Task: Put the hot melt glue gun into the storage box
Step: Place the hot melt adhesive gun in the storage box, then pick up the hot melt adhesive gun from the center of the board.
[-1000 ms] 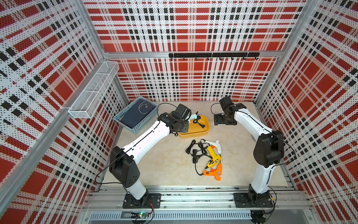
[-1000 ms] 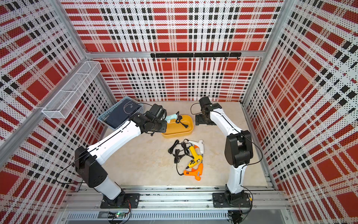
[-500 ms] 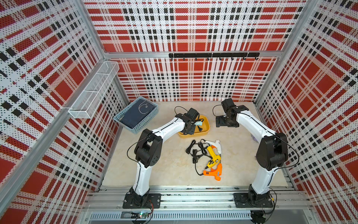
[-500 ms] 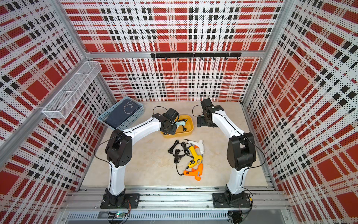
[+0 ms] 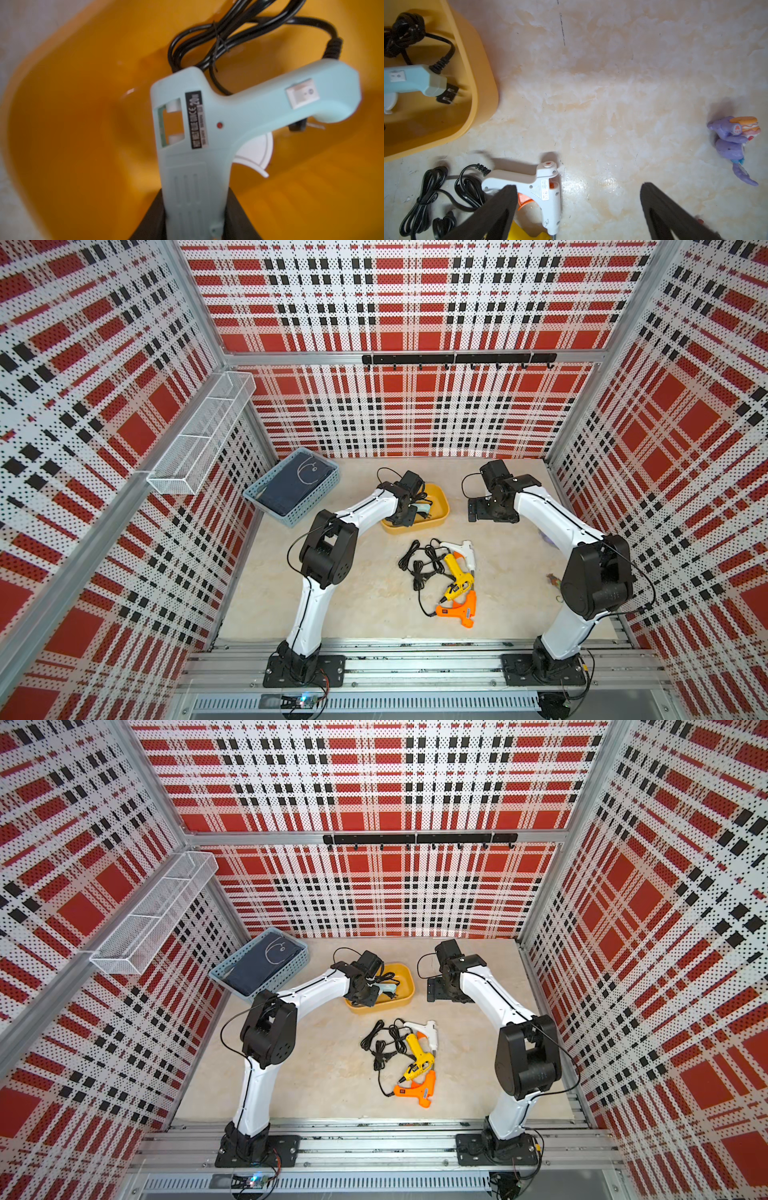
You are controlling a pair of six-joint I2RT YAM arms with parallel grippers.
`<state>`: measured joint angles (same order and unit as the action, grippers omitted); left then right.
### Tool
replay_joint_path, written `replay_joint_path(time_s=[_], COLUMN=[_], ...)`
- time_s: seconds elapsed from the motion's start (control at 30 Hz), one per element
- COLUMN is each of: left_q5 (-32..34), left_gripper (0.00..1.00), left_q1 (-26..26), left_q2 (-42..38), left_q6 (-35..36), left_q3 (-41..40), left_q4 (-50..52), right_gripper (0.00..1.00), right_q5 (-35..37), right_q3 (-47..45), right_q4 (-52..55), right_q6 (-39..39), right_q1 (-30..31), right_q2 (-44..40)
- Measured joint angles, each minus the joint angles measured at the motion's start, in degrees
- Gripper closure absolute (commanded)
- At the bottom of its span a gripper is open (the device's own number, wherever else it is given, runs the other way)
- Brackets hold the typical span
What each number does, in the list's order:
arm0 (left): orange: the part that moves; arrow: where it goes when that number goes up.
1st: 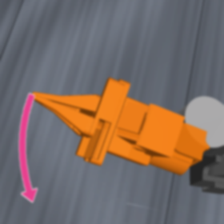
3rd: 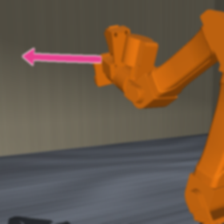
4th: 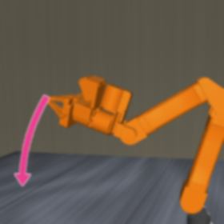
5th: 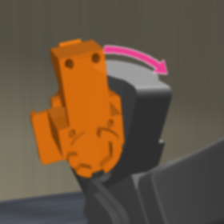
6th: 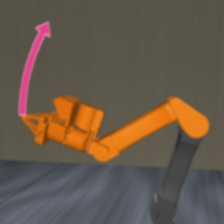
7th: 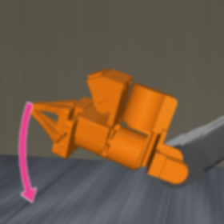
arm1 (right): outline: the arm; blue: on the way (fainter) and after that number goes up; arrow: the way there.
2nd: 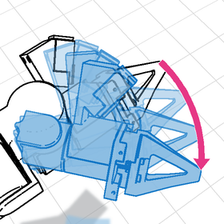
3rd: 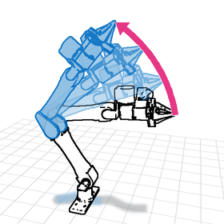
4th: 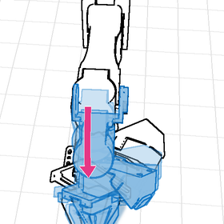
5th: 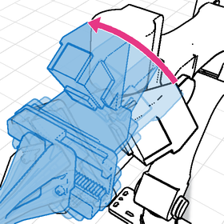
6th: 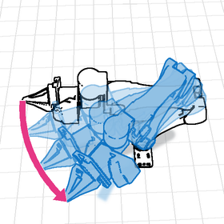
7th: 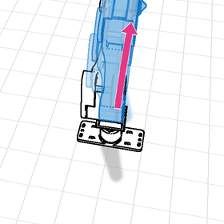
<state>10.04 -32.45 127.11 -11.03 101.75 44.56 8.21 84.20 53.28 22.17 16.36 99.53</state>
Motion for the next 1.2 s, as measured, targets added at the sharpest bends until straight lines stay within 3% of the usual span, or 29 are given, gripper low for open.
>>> replay_joint_path(time_s=[0.1,0.23,0.33,0.37,0.4,0.57,0.73,1.0,1.1,1.2], left_q5=[-0.8,-0.7,-0.5,-0.3,-0.1,1.0,3.8,7.9,8.2,8.2], left_gripper=[0.69,0.49,0.26,0.10,0.01,0.01,0.01,0.05,0.05,0.06], left_q1=[0.4,0.4,0.4,0.4,0.4,0.2,-0.5,0.3,2.6,4.7], left_q2=[1.1,1.1,0.9,0.5,0.1,-4.7,-14.4,-34.9,-38.8,-40.0], left_q6=[0.1,0.2,0.3,0.5,0.6,0.0,-2.2,-7.4,-9.3,-10.6], left_q3=[0.2,1.7,1.8,1.8,1.8,1.8,0.3,-12.0,-16.7,-20.7], left_q4=[0.5,1.6,2.2,2.4,2.6,3.3,2.6,-3.5,-4.6,-4.8], right_gripper=[0.00,0.00,0.00,0.00,0.00,0.00,0.00,0.05,0.11,0.16], right_q5=[0.0,-0.2,-0.7,-0.9,-1.1,-2.6,-4.2,-7.2,-7.6,-7.1], right_q3=[-0.3,-0.4,-0.4,-0.4,-0.5,-3.3,-7.6,-16.5,-17.2,-17.1], right_q4=[0.0,0.1,0.3,0.4,0.4,0.5,0.9,-0.3,-0.8,-1.8], right_q6=[0.1,0.4,0.9,1.1,1.5,2.9,5.2,11.3,11.9,11.5], right_q1=[0.0,0.0,0.0,0.0,0.0,0.0,2.0,17.8,22.0,22.4], right_q2=[-0.3,-1.1,-1.6,-1.8,-2.1,-4.4,-7.7,-10.9,-9.8,-7.5])
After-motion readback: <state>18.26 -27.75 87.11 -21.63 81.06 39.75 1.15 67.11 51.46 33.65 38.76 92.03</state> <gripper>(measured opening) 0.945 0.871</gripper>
